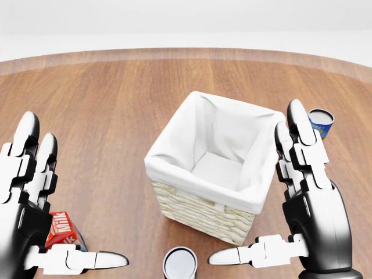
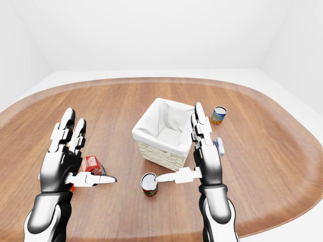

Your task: Pick the milk and place it in the basket.

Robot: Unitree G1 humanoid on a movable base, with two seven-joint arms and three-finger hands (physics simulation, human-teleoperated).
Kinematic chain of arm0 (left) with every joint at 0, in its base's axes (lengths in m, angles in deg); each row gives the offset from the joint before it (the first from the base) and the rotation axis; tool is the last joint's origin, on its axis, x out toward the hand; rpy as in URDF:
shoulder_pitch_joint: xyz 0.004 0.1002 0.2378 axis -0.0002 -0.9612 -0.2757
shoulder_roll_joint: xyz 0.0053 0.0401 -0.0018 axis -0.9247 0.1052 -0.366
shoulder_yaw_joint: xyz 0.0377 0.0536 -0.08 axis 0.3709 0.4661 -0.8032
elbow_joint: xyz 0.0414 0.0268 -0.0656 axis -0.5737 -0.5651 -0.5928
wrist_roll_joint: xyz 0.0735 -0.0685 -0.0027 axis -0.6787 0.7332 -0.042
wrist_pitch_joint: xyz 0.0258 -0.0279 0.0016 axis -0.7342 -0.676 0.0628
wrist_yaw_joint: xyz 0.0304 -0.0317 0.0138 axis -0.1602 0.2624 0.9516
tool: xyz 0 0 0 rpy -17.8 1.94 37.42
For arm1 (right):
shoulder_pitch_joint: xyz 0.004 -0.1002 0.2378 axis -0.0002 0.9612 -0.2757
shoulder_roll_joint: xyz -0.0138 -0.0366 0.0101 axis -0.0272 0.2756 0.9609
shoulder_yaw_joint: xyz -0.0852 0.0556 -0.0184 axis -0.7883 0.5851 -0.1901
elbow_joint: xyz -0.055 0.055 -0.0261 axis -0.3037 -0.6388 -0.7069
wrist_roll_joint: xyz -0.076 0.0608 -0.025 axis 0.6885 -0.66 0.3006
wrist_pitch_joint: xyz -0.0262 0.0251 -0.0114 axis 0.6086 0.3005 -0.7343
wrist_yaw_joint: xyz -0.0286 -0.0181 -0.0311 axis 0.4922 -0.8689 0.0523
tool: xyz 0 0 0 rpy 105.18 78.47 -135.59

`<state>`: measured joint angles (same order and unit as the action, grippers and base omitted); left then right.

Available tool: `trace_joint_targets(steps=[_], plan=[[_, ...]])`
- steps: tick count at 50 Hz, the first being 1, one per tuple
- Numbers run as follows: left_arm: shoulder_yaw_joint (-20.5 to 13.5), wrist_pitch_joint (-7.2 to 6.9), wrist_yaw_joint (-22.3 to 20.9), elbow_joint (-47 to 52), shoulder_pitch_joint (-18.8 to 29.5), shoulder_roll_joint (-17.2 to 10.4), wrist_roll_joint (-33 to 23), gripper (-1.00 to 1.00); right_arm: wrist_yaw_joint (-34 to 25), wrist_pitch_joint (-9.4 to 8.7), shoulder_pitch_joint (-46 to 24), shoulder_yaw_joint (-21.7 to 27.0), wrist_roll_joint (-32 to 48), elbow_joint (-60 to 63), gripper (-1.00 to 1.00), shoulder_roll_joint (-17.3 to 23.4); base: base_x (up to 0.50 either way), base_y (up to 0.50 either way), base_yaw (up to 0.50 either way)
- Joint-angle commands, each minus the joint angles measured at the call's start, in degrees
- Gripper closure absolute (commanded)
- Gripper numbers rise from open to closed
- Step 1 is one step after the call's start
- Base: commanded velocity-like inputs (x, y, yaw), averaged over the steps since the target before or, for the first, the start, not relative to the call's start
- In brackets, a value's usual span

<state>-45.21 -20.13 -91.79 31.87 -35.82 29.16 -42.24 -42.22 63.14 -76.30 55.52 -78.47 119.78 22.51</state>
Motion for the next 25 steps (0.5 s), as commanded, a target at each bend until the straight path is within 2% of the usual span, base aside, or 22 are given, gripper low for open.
trace_joint_targets(steps=[1,18,20,22,25], plan=[[-0.12,0.00,-0.02,0.05,-0.01,-0.04,0.08,-1.00,-0.10,0.00,-0.01,-0.05,-0.42,0.03,-1.00,0.02,0.32,0.00,0.00],[-0.22,0.00,-0.12,0.00,0.07,-0.03,0.16,-1.00,0.77,0.40,-0.03,0.06,0.81,0.00,-1.00,-0.02,0.32,0.00,0.00],[-0.25,0.00,-0.10,-0.10,0.10,-0.04,0.03,-1.00,0.46,0.00,-0.08,0.18,0.22,0.16,-1.00,-0.04,0.32,0.00,0.00],[-0.34,0.00,-0.14,-0.15,0.25,-0.05,0.11,-1.00,0.60,0.86,0.08,0.16,0.54,0.11,-1.00,-0.02,0.07,0.00,0.00],[-0.88,0.00,-0.11,-1.47,1.13,-0.14,0.23,-1.00,0.66,0.80,0.03,0.24,0.46,-0.07,-1.00,-0.07,0.00,0.00,0.00]])
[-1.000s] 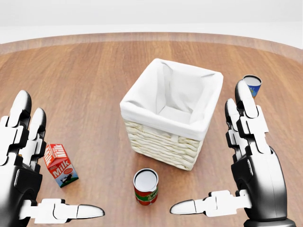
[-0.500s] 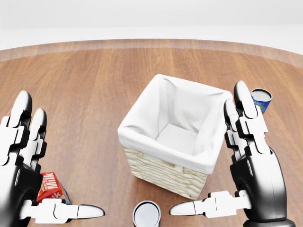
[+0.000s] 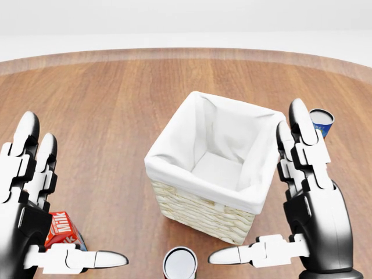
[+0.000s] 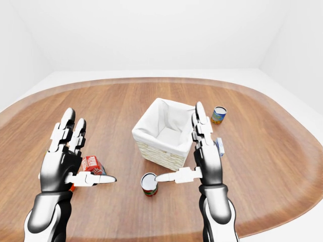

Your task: Pick the milk and place it in the basket.

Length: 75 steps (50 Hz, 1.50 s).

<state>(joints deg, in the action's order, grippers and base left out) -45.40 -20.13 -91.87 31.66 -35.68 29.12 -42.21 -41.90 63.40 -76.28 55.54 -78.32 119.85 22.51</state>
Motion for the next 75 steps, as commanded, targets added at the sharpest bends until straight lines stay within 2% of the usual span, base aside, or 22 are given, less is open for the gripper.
trace_joint_targets(steps=[1,6,10,16,24,31,40,42,43,44,46,48,49,50,54,58,62,69,75], plan=[[-0.82,0.00,-0.26,-1.49,1.14,-0.12,0.58,-1.00,0.27,0.51,0.01,0.22,0.18,-0.11,-1.00,-0.08,0.00,0.00,0.00],[-1.49,0.00,-0.55,-1.03,1.68,-0.23,1.16,-1.00,0.17,0.46,-0.04,0.23,0.13,-0.13,-1.00,-0.04,0.00,0.00,0.00],[-4.10,0.00,0.56,-4.09,4.70,-0.89,-0.38,-1.00,0.17,0.38,-0.02,0.22,0.17,-0.05,-1.00,-0.05,0.00,0.00,0.00],[-7.47,0.00,-0.14,-3.47,6.27,-1.59,0.14,-1.00,0.18,0.40,-0.12,0.00,0.25,-0.26,-1.00,-0.07,0.00,0.00,0.00],[-11.05,0.00,0.82,-7.68,9.65,-2.77,1.07,-1.00,0.10,0.39,-0.11,0.08,0.37,-0.20,-1.00,-0.01,0.00,0.00,0.00],[-11.88,0.00,1.93,-13.20,11.86,-4.14,0.90,-1.00,0.08,0.28,0.07,-0.06,0.52,0.13,-1.00,0.00,0.00,0.00,0.00],[-12.28,0.00,5.28,-22.23,15.20,-6.68,-3.71,-1.00,0.00,0.40,0.04,0.11,0.34,0.09,-1.00,-0.02,0.00,0.00,0.00],[-12.45,1.29,6.35,-23.86,15.51,-7.17,-5.46,-1.00,0.05,0.47,0.00,0.07,0.39,-0.11,-1.00,-0.05,0.00,0.00,0.00],[-12.49,1.43,6.28,-24.26,15.59,-7.27,-5.54,-1.00,0.07,0.51,0.04,-0.03,0.48,-0.09,-1.00,-0.04,0.00,0.00,0.00],[-12.23,3.02,7.39,-26.38,15.99,-7.88,-7.99,-1.00,0.10,0.52,0.07,-0.07,0.52,-0.10,-1.00,-0.04,0.00,0.00,0.00],[-11.89,4.80,8.83,-28.61,16.36,-8.25,-10.85,-1.00,0.08,0.55,0.12,-0.08,0.48,-0.05,-1.00,-0.01,0.00,0.00,0.00],[-11.41,7.55,10.64,-32.17,16.99,-8.86,-14.14,-1.00,0.09,0.58,0.10,-0.05,0.45,-0.15,-1.00,0.00,0.00,0.00,0.00],[-11.22,9.76,13.55,-35.30,17.82,-9.44,-17.47,-1.00,0.16,0.50,0.11,-0.08,0.49,-0.14,-1.00,-0.03,0.00,0.00,0.00],[-10.92,10.00,12.87,-37.17,18.21,-9.77,-17.46,-1.00,0.21,0.43,0.13,-0.18,0.64,-0.01,-1.00,-0.03,0.00,0.00,0.00],[-10.53,10.00,15.04,-40.82,18.95,-10.85,-21.59,-1.00,0.26,0.27,0.07,-0.17,0.61,0.13,-1.00,-0.01,0.00,0.00,0.00],[-10.31,10.00,12.67,-40.68,17.96,-11.09,-22.31,-1.00,0.31,0.31,-0.11,-0.08,0.59,-0.13,-1.00,-0.01,0.00,0.00,0.00],[-9.75,10.00,13.15,-42.71,17.37,-11.55,-26.87,-1.00,0.31,0.41,-0.14,-0.09,0.57,-0.24,-1.00,-0.03,0.00,0.00,0.00],[-9.09,10.00,12.36,-43.34,15.82,-11.19,-30.76,-1.00,0.30,0.54,-0.16,-0.08,0.53,-0.46,-1.00,0.00,0.00,0.00,0.00],[-9.45,10.00,10.60,-41.34,14.29,-10.65,-31.33,-1.00,0.30,0.30,-0.09,-0.08,0.53,-0.21,-1.00,-0.04,0.00,0.00,0.00]])
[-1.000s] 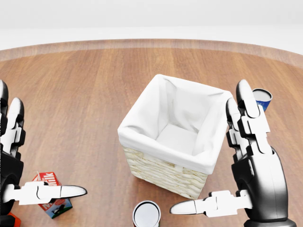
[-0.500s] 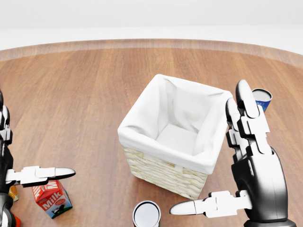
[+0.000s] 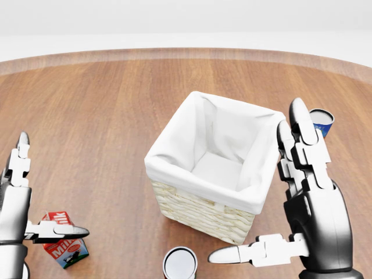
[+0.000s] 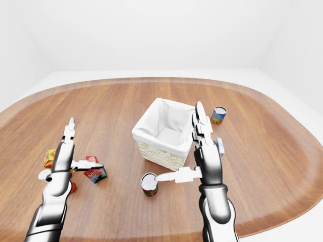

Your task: Pick the milk and place it in the basket.

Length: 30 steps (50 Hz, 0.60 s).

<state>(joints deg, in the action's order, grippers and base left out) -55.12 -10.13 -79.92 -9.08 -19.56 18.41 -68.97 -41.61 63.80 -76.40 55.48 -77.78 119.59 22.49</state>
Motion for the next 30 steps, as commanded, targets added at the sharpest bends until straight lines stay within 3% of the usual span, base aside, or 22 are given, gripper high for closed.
trace_joint_targets(steps=[1,21,30], plan=[[0.19,0.00,-1.68,-0.29,-1.97,0.12,-4.62,-1.00,0.02,-0.09,0.03,-0.06,0.04,0.06,-1.00,-0.01,0.00,0.00,0.00],[-0.32,0.00,-3.00,-0.56,-1.63,-0.10,-5.34,-1.00,0.23,-0.34,-0.36,-0.23,0.20,-0.12,-1.00,-0.01,0.00,0.00,0.00],[0.13,0.00,-2.41,-5.96,0.59,-1.20,-4.58,-1.00,0.27,-0.38,-0.32,-0.36,0.17,-0.03,-1.00,0.02,0.00,0.00,0.00]])
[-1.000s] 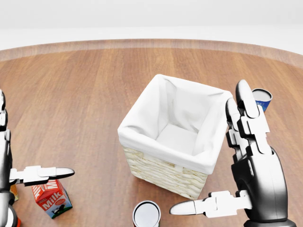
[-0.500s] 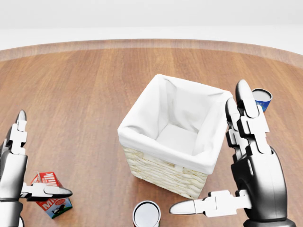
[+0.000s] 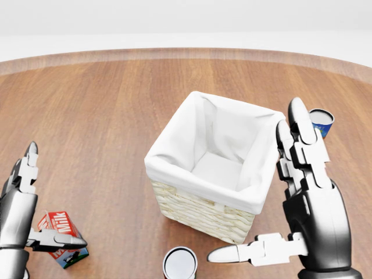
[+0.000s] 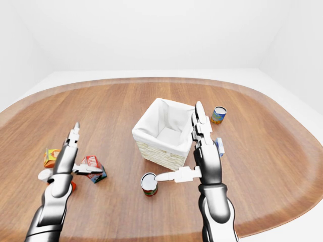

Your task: Pick the milk and place it in the basket.

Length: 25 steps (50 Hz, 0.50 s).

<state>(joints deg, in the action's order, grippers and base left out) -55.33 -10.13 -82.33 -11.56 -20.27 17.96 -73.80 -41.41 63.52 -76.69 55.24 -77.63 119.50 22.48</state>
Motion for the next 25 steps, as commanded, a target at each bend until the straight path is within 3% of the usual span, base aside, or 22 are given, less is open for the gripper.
trace_joint_targets(steps=[1,25], plan=[[0.34,0.00,-0.15,-3.50,1.39,-0.79,0.32,-1.00,0.06,-0.11,0.00,-0.18,0.02,0.11,-1.00,0.02,0.00,0.00,0.00],[3.05,0.00,6.34,-24.03,8.81,-3.82,0.88,-1.00,0.09,-0.39,0.00,-0.36,0.01,1.37,-1.00,0.06,0.00,0.00,0.00]])
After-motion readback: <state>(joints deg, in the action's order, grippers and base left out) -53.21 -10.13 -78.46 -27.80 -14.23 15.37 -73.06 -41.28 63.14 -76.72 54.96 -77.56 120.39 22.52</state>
